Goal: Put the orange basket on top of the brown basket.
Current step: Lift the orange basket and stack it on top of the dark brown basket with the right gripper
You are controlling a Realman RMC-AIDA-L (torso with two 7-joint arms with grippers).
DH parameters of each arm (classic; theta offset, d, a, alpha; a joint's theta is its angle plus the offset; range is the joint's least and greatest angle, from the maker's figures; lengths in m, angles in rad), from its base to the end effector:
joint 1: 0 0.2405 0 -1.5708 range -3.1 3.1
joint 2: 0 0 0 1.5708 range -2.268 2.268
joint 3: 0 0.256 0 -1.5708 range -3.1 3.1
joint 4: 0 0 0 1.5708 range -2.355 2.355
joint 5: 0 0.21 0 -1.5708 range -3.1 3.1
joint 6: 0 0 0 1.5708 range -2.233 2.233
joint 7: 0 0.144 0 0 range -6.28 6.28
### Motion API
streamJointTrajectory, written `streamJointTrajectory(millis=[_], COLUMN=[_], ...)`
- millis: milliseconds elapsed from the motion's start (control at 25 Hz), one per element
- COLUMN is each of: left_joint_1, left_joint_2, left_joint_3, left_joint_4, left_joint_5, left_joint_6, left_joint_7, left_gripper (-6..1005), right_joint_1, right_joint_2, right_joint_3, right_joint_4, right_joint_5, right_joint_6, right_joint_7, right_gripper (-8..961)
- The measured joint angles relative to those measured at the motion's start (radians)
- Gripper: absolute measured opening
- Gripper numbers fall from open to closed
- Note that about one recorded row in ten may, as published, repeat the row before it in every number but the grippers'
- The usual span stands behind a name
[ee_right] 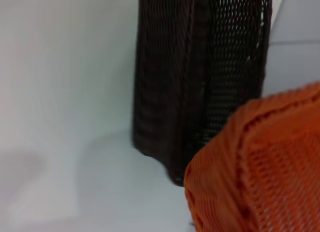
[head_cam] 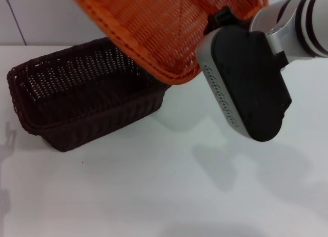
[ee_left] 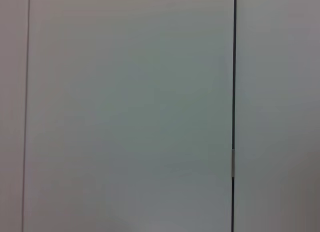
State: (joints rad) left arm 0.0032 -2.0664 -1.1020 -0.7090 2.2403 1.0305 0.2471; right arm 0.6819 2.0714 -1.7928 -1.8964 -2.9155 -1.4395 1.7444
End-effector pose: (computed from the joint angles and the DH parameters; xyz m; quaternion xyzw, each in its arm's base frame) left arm -0.3607 0.2595 0.0193 -0.5531 -0.2958 -0.2436 0.7398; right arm 0.0250 0.3395 0.0116 -0.8146 -0.4278 -0.2885 0.2650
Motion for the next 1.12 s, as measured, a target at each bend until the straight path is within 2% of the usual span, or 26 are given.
streamJointTrajectory(millis=[200,280,360,520,640,680,880,1120], left_joint_1=[-0.003,-0.001,0.0,0.003,-0.001,-0.002,-0.01,-0.015], left_joint_2=[-0.001,-0.001,-0.001,-0.001,-0.003,-0.003,-0.002,-0.002], left_joint_3=[0.008,0.009,0.009,0.012,0.013,0.013,0.013,0.007], left_joint_4=[0.005,0.002,-0.001,0.0,0.004,0.005,0.006,0.007], left_joint_5=[-0.001,-0.001,-0.001,-0.001,-0.003,-0.003,-0.004,-0.004], left_joint_6=[0.0,0.001,0.0,0.001,0.001,0.001,0.002,0.0], left_joint_7=[-0.044,-0.049,-0.05,-0.066,-0.082,-0.085,-0.096,-0.097], left_gripper=[796,796,796,796,796,796,796,796], right_joint_1=[-0.055,-0.063,-0.061,-0.029,0.016,0.045,0.084,0.088], right_joint_2=[0.003,0.004,0.004,-0.001,-0.004,-0.012,-0.022,-0.022], right_joint_3=[-0.008,-0.01,-0.009,0.011,0.033,0.036,0.034,0.024], right_joint_4=[0.081,0.158,0.198,0.349,0.447,0.506,0.592,0.603], right_joint_5=[0.0,-0.002,-0.002,-0.003,0.004,0.032,0.094,0.135], right_joint_6=[0.186,0.291,0.342,0.506,0.579,0.629,0.702,0.722], right_joint_7=[-0.283,-0.401,-0.444,-0.544,-0.587,-0.61,-0.642,-0.669], right_gripper=[169,169,170,172,172,171,171,170])
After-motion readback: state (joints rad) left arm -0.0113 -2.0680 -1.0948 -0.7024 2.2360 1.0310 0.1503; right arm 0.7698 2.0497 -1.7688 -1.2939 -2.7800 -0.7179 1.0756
